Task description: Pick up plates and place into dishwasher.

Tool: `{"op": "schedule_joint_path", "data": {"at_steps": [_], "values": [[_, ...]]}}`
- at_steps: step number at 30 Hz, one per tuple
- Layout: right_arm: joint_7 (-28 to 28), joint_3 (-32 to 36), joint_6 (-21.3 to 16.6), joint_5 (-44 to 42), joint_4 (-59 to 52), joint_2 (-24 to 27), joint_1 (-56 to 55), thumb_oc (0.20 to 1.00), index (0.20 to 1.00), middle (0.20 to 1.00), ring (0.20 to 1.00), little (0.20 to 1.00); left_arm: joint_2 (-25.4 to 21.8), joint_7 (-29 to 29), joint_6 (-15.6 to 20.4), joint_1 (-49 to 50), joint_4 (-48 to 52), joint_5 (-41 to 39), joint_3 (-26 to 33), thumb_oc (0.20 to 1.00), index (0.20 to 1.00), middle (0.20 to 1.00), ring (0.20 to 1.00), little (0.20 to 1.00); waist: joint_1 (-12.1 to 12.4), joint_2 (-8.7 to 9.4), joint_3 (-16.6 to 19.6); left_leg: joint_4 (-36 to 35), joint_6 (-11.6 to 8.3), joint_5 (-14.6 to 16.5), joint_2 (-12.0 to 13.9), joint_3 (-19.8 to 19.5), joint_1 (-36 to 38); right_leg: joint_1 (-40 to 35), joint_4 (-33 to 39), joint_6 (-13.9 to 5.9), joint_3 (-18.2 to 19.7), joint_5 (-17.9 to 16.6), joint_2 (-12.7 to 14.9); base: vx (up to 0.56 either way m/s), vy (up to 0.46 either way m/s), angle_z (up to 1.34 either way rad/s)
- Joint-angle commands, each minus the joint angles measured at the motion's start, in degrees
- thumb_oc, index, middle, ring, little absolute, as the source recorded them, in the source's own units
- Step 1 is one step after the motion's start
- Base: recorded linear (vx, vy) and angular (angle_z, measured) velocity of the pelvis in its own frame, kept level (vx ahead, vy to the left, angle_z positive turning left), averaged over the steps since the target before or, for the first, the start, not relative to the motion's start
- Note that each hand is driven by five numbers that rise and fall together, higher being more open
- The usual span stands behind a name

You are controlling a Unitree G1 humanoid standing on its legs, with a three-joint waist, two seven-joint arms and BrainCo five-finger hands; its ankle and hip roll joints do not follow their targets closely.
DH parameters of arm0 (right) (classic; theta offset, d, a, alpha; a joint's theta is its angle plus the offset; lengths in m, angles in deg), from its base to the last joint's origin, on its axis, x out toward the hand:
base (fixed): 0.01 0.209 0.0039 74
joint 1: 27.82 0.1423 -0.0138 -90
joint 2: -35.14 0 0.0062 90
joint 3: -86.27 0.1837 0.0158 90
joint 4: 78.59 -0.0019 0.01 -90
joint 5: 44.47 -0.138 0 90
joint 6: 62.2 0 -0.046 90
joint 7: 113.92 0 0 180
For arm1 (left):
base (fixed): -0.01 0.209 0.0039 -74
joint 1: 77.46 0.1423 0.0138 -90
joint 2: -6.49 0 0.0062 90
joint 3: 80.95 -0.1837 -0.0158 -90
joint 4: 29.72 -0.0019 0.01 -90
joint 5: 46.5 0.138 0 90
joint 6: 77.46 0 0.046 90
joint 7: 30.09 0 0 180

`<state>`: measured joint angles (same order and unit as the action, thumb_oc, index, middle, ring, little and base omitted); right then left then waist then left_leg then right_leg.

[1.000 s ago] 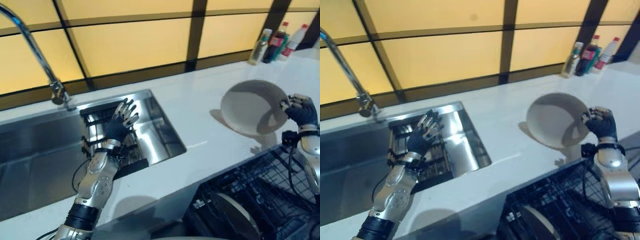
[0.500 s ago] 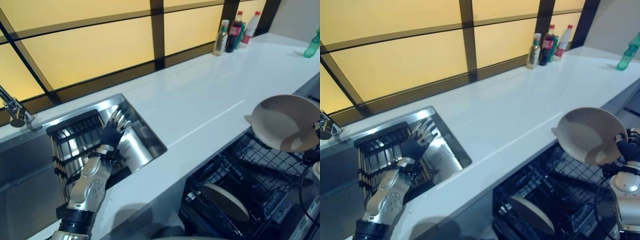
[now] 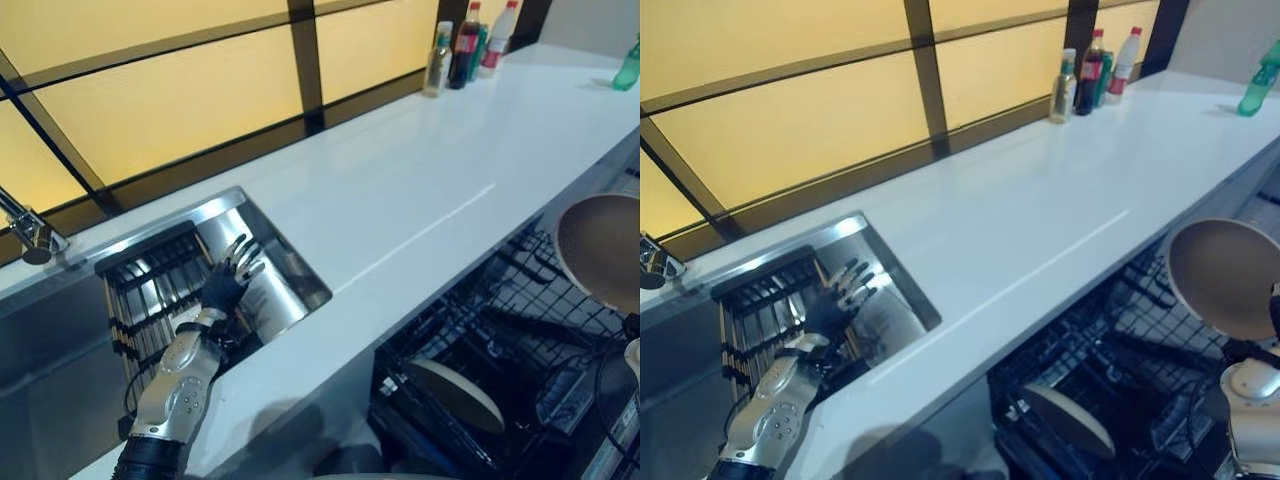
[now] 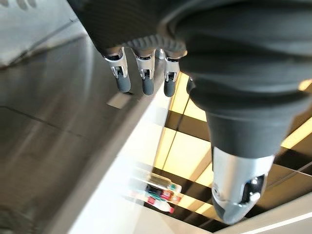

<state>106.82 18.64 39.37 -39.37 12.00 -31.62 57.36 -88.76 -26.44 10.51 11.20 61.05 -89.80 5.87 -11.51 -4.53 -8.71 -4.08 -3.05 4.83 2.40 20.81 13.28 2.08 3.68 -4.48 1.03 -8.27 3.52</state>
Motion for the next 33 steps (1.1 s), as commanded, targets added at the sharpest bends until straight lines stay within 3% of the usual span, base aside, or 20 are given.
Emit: {"op": "schedule_joint_path", "data": {"at_steps": [1,10,14,25,28,33], "values": [[2.2,1.2,-3.2,2.6,1.7,1.4,1.1,0.2,0.2,0.2,0.2,0.2,-2.2,0.2,2.1,1.4,2.0,1.2,3.0,1.0,1.0,1.0,1.0,1.0,1.9,4.08,0.8,13.5,7.79,9.1,-2.4,-1.9,-7.6,5.1,-6.0,-4.53,-1.0,4.4,1.9,0.03,0.006,0.01],[2.3,-4.2,-3.6,0.0,5.3,2.3,4.8,0.2,0.2,0.2,0.2,0.2,-4.0,-3.5,5.1,-1.0,2.7,-0.8,1.2,1.0,1.0,1.0,1.0,1.0,1.9,2.92,-6.3,21.6,7.99,9.0,-1.6,-2.4,-16.4,10.6,-10.0,-5.04,-0.5,3.8,3.8,-0.04,0.019,0.06],[4.3,-6.8,-3.9,-1.4,6.6,2.5,8.1,0.2,0.2,0.2,0.2,0.2,-5.6,-5.4,7.6,-4.3,2.6,-1.6,-0.1,1.0,1.0,1.0,1.0,1.0,1.5,1.71,-10.5,25.6,7.9,10.6,-0.6,-2.8,-21.2,13.6,-12.1,-5.3,-0.3,5.4,3.7,-0.16,0.015,0.07],[10.2,-10.6,-4.7,4.2,9.0,4.3,12.8,0.2,0.2,0.2,0.2,0.2,-6.8,-9.6,13.2,-7.6,3.6,-2.1,-2.4,1.0,1.0,1.0,1.0,1.0,1.1,-1.18,-17.0,25.7,7.26,8.4,-0.7,-2.0,-27.2,17.2,-10.9,-4.66,-0.5,5.1,3.7,-0.1,0.013,0.0],[15.8,-9.9,-3.8,10.0,8.4,5.7,12.9,0.2,0.2,0.2,0.2,0.2,-6.9,-10.0,14.4,-7.3,3.9,-2.4,-2.3,1.0,1.0,1.0,1.0,1.0,0.7,-2.02,-18.2,24.7,7.11,7.7,-0.9,-1.9,-27.5,17.8,-10.6,-4.48,-0.6,5.0,3.7,-0.03,0.017,-0.01],[25.9,-7.0,1.1,15.9,6.6,8.6,13.4,0.2,0.2,0.2,0.2,0.2,-5.8,-10.7,16.0,-6.4,5.3,-2.4,-2.8,1.0,1.0,1.0,1.0,1.0,0.2,-3.92,-19.4,23.5,6.76,7.1,-1.5,-1.9,-28.1,18.8,-10.4,-4.24,-0.5,5.1,3.8,-0.02,0.044,0.0]]}}
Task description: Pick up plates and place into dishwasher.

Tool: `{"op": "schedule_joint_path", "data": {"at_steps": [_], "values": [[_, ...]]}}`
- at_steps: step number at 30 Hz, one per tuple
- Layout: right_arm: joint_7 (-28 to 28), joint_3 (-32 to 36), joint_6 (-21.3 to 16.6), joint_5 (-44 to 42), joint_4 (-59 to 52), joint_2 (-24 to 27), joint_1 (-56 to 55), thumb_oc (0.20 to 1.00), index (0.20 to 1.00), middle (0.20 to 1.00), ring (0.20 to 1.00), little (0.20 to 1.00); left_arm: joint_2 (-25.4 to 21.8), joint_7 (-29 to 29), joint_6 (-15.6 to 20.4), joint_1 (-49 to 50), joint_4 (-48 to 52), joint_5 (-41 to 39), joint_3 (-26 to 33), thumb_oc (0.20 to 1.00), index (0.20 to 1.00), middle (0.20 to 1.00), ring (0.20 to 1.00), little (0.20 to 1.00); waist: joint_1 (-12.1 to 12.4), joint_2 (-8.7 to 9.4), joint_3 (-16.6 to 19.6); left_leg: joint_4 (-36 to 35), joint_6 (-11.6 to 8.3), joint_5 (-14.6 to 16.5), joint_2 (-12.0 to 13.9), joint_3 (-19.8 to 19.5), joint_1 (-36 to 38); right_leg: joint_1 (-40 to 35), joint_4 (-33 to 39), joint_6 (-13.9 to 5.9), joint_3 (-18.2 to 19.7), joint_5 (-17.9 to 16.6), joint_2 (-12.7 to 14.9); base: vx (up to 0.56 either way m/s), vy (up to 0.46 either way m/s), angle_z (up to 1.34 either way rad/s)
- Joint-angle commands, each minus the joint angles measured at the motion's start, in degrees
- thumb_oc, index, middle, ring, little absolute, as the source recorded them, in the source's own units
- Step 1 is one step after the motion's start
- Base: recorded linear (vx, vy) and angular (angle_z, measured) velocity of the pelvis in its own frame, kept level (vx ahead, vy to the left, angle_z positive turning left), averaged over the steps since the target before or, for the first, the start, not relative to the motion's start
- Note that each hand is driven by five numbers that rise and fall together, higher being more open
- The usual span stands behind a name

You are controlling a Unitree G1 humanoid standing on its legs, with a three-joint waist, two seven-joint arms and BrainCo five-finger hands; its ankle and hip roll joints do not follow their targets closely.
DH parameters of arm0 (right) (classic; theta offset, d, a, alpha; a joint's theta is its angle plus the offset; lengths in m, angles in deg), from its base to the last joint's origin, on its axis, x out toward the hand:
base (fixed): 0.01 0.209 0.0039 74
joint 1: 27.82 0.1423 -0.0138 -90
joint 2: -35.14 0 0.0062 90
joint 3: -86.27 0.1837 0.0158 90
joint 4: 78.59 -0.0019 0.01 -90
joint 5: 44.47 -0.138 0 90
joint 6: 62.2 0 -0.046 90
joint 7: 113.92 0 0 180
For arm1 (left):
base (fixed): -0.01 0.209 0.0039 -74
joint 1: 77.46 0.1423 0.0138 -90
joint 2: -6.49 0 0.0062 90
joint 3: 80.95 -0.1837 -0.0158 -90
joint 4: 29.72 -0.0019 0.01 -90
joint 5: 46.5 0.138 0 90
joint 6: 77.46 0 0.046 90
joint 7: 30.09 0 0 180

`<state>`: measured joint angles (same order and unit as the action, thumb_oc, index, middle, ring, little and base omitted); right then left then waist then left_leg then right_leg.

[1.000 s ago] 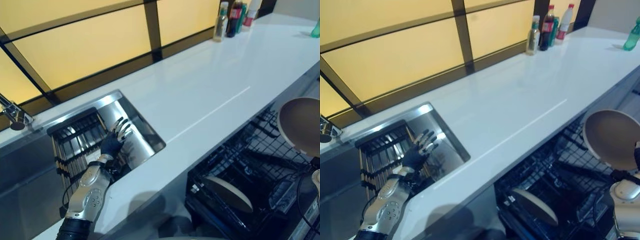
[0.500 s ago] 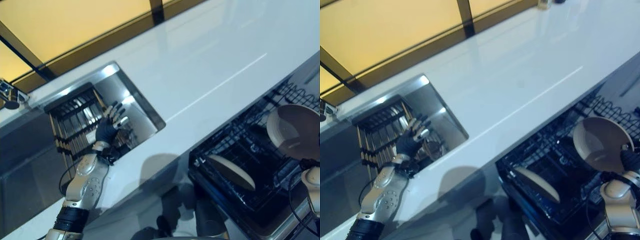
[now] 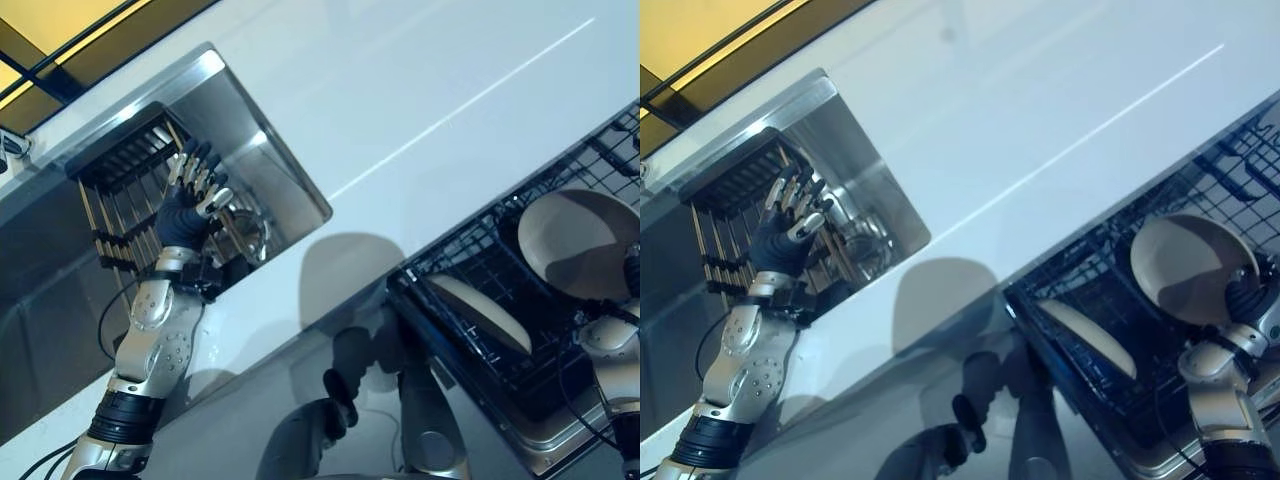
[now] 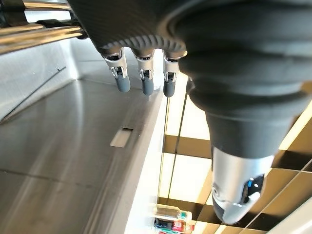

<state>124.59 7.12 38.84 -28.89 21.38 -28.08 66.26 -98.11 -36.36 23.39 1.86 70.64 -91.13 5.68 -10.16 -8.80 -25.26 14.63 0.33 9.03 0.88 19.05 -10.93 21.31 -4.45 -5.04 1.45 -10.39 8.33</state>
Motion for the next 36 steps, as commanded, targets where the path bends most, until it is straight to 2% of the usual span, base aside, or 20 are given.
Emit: {"op": "schedule_joint_path", "data": {"at_steps": [1,6,10,19,22,27,31,33,36], "values": [[9.2,5.2,2.5,6.6,-3.1,5.4,4.5,0.2,0.2,0.2,0.2,0.2,3.9,-1.0,3.2,3.1,-3.9,-1.0,-2.8,1.0,1.0,1.0,1.0,1.0,-1.2,-0.08,-3.1,4.4,3.33,2.8,-0.2,-0.2,-3.9,-0.3,-2.4,-3.63,-0.9,7.3,-0.9,-0.01,0.069,0.01],[10.9,7.3,6.1,9.8,-5.0,7.5,4.4,0.2,0.2,0.2,0.2,0.2,4.8,-1.5,3.4,4.2,-2.1,-1.5,-2.9,1.0,1.0,1.0,1.0,1.0,-1.5,-1.75,-3.6,2.8,3.02,2.3,-1.1,-0.3,-3.3,-0.3,-2.0,-3.36,-0.9,7.6,-0.6,0.0,0.064,-0.03],[11.2,8.7,8.1,12.1,-6.9,9.2,4.3,0.2,0.2,0.2,0.2,0.2,5.4,-1.4,3.0,4.9,-1.1,-2.0,-2.7,1.0,1.0,1.0,1.0,1.0,-1.8,-2.41,-3.5,2.1,2.81,2.3,-1.7,-0.2,-2.6,-0.6,-1.8,-3.2,-0.9,7.8,-0.4,0.02,0.054,-0.08],[8.2,10.0,8.2,14.7,-8.4,10.5,3.0,0.2,0.2,0.2,0.2,0.2,6.6,-0.9,3.2,6.0,-0.6,-2.1,-3.1,1.0,1.0,1.0,1.0,1.0,-2.2,-2.93,-3.4,2.5,2.53,2.6,-2.1,-0.2,-2.3,0.0,-2.8,-3.35,-0.4,8.4,-0.1,0.01,0.007,-0.01],[6.0,8.7,7.3,15.0,-7.8,10.1,2.9,0.2,0.2,0.2,0.2,0.2,7.0,-0.7,3.9,6.1,-1.0,-2.3,-3.3,1.0,1.0,1.0,1.0,1.0,-2.4,-3.29,-3.7,2.4,2.53,2.5,-2.2,-0.3,-2.4,0.5,-3.3,-3.41,-0.2,8.5,0.1,0.0,0.028,0.0],[3.1,5.5,3.4,15.2,-6.8,8.1,2.2,0.2,0.2,0.2,0.2,0.2,7.8,-0.1,5.6,6.5,-1.7,-2.5,-3.8,1.0,1.0,1.0,1.0,1.0,-2.7,-4.01,-4.3,1.7,2.51,2.0,-2.7,-0.1,-2.2,1.2,-3.8,-3.46,0.0,8.7,0.5,0.0,0.05,0.0],[-2.4,-0.1,-0.6,17.1,-7.4,5.5,1.8,0.2,0.2,0.2,0.2,0.2,8.9,0.3,6.7,6.7,-2.5,-2.6,-4.3,1.0,1.0,1.0,1.0,1.0,-2.9,-4.35,-4.3,0.8,2.5,1.7,-3.1,0.0,-1.6,1.4,-4.0,-3.38,0.1,8.8,0.6,0.0,0.061,0.0],[-7.0,-3.1,-2.7,17.2,-8.0,4.1,0.9,0.2,0.2,0.2,0.2,0.2,9.4,0.7,7.3,7.1,-2.9,-2.6,-4.4,1.0,1.0,1.0,1.0,1.0,-3.0,-4.17,-4.0,0.3,2.47,1.7,-3.1,0.3,-0.9,1.1,-4.0,-3.31,0.2,8.8,0.6,0.02,0.058,-0.05],[-11.0,-7.0,-5.4,15.8,-8.0,1.8,-1.0,0.2,0.2,0.2,0.2,0.2,10.0,1.1,7.6,7.6,-3.2,-2.3,-4.0,1.0,1.0,1.0,1.0,1.0,-3.1,-3.53,-3.4,-0.5,2.52,1.7,-3.1,0.6,0.4,0.4,-3.7,-3.27,0.2,8.8,0.7,0.03,0.046,-0.06]]}}
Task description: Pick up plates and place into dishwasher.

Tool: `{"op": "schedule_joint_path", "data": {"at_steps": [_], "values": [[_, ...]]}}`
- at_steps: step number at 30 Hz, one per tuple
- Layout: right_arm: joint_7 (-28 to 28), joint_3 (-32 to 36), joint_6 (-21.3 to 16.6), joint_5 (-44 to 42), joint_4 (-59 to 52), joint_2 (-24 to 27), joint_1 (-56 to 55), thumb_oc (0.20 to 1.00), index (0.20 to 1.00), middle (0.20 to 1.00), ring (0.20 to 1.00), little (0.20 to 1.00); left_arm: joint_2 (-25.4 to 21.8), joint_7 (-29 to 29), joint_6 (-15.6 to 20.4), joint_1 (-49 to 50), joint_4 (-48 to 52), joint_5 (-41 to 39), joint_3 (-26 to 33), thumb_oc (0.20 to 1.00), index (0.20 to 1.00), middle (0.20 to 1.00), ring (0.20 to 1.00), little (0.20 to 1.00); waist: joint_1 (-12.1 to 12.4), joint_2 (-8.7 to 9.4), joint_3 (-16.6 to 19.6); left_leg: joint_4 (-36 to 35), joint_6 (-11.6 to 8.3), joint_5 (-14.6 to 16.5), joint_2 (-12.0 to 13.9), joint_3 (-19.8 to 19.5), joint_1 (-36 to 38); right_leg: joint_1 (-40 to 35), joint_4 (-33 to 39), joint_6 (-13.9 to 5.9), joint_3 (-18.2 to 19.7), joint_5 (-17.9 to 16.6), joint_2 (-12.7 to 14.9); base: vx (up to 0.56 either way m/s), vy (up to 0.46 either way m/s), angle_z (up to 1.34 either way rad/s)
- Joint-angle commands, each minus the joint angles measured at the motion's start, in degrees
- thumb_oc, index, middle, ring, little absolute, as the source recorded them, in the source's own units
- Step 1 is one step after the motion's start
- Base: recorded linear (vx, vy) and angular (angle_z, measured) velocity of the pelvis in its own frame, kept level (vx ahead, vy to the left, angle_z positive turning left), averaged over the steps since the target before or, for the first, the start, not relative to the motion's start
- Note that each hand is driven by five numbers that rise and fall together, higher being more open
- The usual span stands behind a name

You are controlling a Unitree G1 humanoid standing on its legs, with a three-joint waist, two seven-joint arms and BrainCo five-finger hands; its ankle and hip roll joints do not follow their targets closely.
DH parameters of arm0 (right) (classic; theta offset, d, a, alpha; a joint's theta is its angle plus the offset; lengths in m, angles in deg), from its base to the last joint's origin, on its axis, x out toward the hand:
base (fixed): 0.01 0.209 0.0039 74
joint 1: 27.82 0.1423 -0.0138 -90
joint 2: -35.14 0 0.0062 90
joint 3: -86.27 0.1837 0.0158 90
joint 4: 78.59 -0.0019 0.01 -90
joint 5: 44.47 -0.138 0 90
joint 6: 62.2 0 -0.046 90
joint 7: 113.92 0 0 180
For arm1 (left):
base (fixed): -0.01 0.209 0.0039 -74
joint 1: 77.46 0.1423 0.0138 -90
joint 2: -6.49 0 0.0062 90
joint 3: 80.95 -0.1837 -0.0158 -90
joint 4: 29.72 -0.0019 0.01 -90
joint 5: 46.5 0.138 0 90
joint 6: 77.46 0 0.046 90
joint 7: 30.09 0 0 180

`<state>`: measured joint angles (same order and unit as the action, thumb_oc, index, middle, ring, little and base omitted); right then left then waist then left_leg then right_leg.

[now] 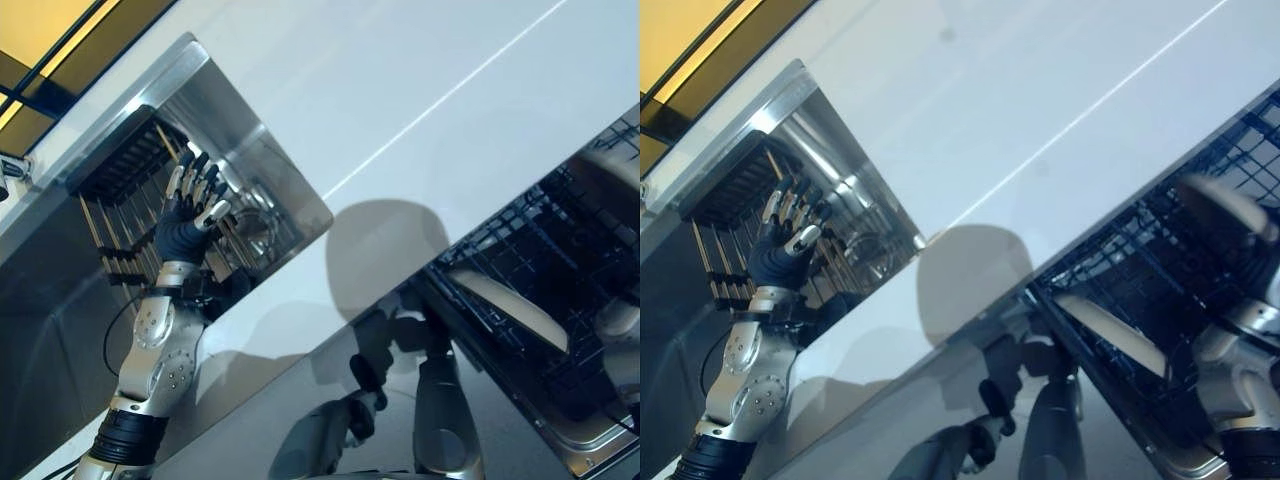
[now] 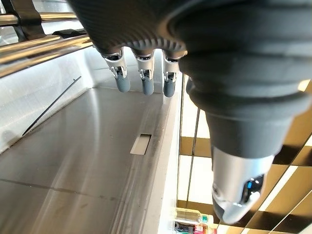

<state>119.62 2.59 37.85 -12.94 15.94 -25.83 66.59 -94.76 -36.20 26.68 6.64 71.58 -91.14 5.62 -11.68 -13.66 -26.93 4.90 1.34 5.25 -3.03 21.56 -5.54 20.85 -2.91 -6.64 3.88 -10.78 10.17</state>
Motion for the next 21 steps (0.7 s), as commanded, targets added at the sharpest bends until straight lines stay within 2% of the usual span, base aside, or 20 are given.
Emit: {"op": "schedule_joint_path", "data": {"at_steps": [1,6,13,14,15,18,21], "values": [[-6.3,-3.5,-5.1,-0.3,-2.4,-1.0,-2.0,0.2,0.2,0.2,0.2,0.2,6.8,1.0,4.5,2.9,-4.5,-2.3,-4.0,1.0,1.0,1.0,1.0,1.0,-1.7,1.55,-1.5,9.1,1.56,5.5,0.8,-1.8,-4.6,0.6,-5.2,-1.68,-2.3,9.2,-1.1,0.03,0.042,-0.03],[-8.7,-7.0,-6.8,-1.1,-1.7,-2.6,-3.9,0.2,0.2,0.2,0.2,0.2,7.2,0.6,4.7,2.5,-5.6,-2.4,-4.3,1.0,1.0,1.0,1.0,1.0,-1.9,2.28,-0.4,8.5,1.79,5.9,0.7,-1.7,-2.9,0.1,-5.5,-1.9,-2.6,9.1,-0.9,0.03,0.036,-0.01],[-10.4,-8.8,-5.1,-1.7,-1.4,-3.9,-4.9,0.2,0.2,0.2,0.2,0.2,7.6,0.6,4.1,2.8,-6.2,-2.3,-4.7,1.0,1.0,1.0,1.0,1.0,-1.4,3.11,1.0,8.0,2.0,6.3,0.6,-2.4,-1.4,-0.6,-5.9,-2.31,-2.9,9.0,-0.5,0.01,0.003,0.02],[-10.4,-8.7,-5.0,-2.0,-1.4,-4.1,-5.2,0.354,0.354,0.354,0.354,0.354,7.7,0.7,3.9,3.0,-6.1,-2.2,-4.7,1.0,1.0,1.0,1.0,1.0,-1.3,3.25,1.1,7.9,2.05,6.4,0.5,-2.5,-1.1,-0.7,-6.0,-2.37,-3.0,9.0,-0.4,0.02,-0.007,0.06],[-10.4,-8.6,-4.8,-2.0,-1.4,-4.4,-5.6,0.548,0.548,0.548,0.548,0.548,7.7,0.8,3.8,3.2,-6.2,-2.1,-4.7,1.0,1.0,1.0,1.0,1.0,-1.2,3.34,1.3,7.9,2.12,6.4,0.5,-2.7,-0.9,-0.8,-6.1,-2.41,-3.1,8.9,-0.4,0.03,-0.005,0.06],[-10.6,-8.6,-4.0,-1.9,-1.0,-4.9,-6.3,1.0,1.0,1.0,1.0,1.0,7.7,0.9,3.5,3.6,-6.4,-2.1,-4.5,1.0,1.0,1.0,1.0,1.0,-0.9,3.62,2.0,7.6,2.23,6.5,0.4,-2.9,-0.3,-1.0,-6.4,-2.61,-3.6,8.9,-0.2,0.03,-0.003,0.13],[-9.5,-8.2,-2.5,-2.5,-0.6,-5.3,-7.3,1.0,1.0,1.0,1.0,1.0,7.7,1.4,3.2,4.5,-6.4,-2.6,-4.0,1.0,1.0,1.0,1.0,1.0,-0.6,3.97,2.8,7.1,2.33,6.6,0.4,-3.0,0.7,-1.6,-6.3,-2.84,-4.2,8.8,0.1,0.04,-0.008,0.09]]}}
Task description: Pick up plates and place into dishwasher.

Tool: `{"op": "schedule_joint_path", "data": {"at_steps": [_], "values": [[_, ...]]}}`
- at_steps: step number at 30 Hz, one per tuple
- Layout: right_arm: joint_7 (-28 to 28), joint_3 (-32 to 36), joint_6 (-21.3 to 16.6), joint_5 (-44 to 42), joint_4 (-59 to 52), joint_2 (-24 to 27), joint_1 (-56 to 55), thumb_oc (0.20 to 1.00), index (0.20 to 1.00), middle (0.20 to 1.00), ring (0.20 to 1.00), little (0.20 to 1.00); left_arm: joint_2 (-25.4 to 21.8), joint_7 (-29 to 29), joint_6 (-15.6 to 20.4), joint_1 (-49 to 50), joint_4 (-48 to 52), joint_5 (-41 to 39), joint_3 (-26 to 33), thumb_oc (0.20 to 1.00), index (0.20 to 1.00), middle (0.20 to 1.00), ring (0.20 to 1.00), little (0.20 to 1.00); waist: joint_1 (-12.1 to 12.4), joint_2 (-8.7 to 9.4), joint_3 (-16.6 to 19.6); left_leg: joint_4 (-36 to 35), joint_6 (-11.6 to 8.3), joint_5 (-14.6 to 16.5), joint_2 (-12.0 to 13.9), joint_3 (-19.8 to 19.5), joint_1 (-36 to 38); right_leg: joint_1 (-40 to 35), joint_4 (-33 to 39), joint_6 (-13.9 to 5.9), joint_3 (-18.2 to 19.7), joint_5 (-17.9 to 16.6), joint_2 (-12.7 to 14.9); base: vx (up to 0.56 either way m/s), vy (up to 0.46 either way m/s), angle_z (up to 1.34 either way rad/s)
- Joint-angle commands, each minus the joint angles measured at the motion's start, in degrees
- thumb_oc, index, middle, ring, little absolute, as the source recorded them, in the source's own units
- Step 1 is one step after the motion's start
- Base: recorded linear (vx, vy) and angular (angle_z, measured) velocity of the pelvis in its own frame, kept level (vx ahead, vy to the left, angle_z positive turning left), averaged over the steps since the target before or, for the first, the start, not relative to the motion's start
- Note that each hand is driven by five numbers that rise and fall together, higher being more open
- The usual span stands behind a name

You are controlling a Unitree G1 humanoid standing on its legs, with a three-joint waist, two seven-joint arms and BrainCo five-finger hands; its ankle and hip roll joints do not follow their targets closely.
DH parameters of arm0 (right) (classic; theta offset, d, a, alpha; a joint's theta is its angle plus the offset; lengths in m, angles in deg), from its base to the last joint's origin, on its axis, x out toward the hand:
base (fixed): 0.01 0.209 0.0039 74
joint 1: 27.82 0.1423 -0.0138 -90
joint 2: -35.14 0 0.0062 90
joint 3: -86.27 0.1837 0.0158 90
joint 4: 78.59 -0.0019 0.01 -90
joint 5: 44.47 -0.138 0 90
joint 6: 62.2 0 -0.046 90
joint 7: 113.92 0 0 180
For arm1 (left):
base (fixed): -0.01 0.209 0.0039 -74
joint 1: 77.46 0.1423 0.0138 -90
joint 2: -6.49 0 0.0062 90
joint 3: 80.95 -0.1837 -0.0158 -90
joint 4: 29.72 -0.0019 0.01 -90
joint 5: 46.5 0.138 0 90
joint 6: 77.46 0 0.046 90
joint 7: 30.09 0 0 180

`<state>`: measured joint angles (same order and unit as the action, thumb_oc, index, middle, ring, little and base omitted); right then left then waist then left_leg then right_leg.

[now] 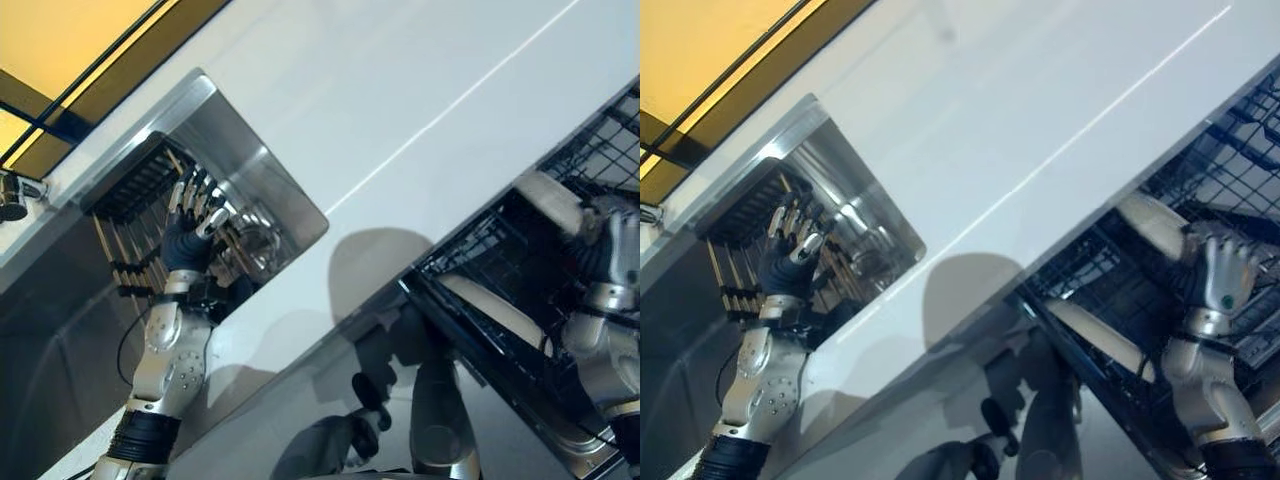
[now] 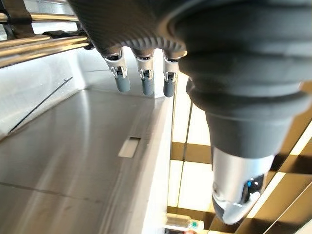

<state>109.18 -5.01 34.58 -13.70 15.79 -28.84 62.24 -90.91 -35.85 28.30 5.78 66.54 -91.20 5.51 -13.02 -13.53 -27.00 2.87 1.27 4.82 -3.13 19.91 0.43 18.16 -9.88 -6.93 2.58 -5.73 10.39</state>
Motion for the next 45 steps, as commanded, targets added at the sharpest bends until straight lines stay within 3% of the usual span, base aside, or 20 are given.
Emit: {"op": "schedule_joint_path", "data": {"at_steps": [1,11,25,33,36,41,45], "values": [[1.3,-0.2,1.0,-2.0,-0.4,-2.5,-3.4,1.0,1.0,1.0,1.0,1.0,3.9,1.1,1.3,5.7,-1.3,-2.7,-3.7,1.0,1.0,1.0,1.0,1.0,0.8,3.95,3.1,9.0,2.46,7.2,0.4,-1.3,-5.0,0.9,0.7,-2.64,-3.0,3.6,-0.1,0.04,-0.003,0.03],[2.4,2.8,1.9,-3.0,-1.8,-3.5,-6.8,1.0,1.0,1.0,1.0,1.0,4.1,3.7,0.8,8.6,-2.0,-4.2,-2.5,1.0,1.0,1.0,1.0,1.0,1.0,4.46,5.1,7.7,2.7,7.5,0.3,-1.4,-2.7,-0.3,1.1,-3.16,-3.9,3.3,0.2,0.01,0.003,0.0],[1.9,6.9,0.9,-3.1,-2.7,-6.7,-14.8,1.0,1.0,1.0,1.0,1.0,4.9,6.8,-3.3,14.1,-2.2,-4.1,0.6,1.0,1.0,1.0,1.0,1.0,1.2,6.41,11.5,4.5,3.1,8.3,0.2,-2.0,4.1,-5.8,2.8,-3.73,-5.6,3.4,-0.1,0.07,-0.021,0.02],[9.1,12.4,-9.2,-13.0,-9.8,-8.7,-17.1,1.0,1.0,1.0,1.0,1.0,5.5,7.6,-3.9,15.8,-3.1,-3.5,1.6,1.0,1.0,1.0,1.0,1.0,0.7,6.69,13.5,3.7,3.27,9.3,0.2,-2.2,6.6,-7.0,2.8,-3.69,-5.6,3.6,-0.6,0.03,-0.008,-0.02],[6.4,13.8,-11.0,-15.7,-9.7,-10.5,-18.4,1.0,1.0,1.0,1.0,1.0,5.7,8.1,-5.0,16.9,-2.7,-3.4,2.6,1.0,1.0,1.0,1.0,1.0,0.4,6.58,14.0,3.8,3.38,9.6,0.1,-2.3,7.4,-7.3,2.5,-3.64,-5.5,3.6,-0.6,0.05,0.005,0.0],[-3.5,15.5,-13.0,-34.2,-10.5,-14.1,-21.5,1.0,1.0,1.0,1.0,1.0,6.3,8.9,-6.6,19.2,-1.9,-3.1,4.1,1.0,1.0,1.0,1.0,1.0,-0.2,6.24,13.9,4.3,3.77,10.0,-0.3,-2.2,8.4,-7.3,1.6,-3.37,-5.3,3.1,0.0,0.05,0.011,0.0],[-9.0,15.3,-13.5,-43.9,-10.5,-16.0,-22.3,1.0,1.0,1.0,1.0,1.0,7.1,9.0,-6.4,19.6,-3.0,-2.9,3.7,1.0,1.0,1.0,1.0,1.0,-1.0,5.4,13.1,5.3,3.99,10.0,-0.9,-2.1,8.2,-6.2,0.3,-3.27,-4.8,2.6,1.0,0.04,0.039,-0.02]]}}
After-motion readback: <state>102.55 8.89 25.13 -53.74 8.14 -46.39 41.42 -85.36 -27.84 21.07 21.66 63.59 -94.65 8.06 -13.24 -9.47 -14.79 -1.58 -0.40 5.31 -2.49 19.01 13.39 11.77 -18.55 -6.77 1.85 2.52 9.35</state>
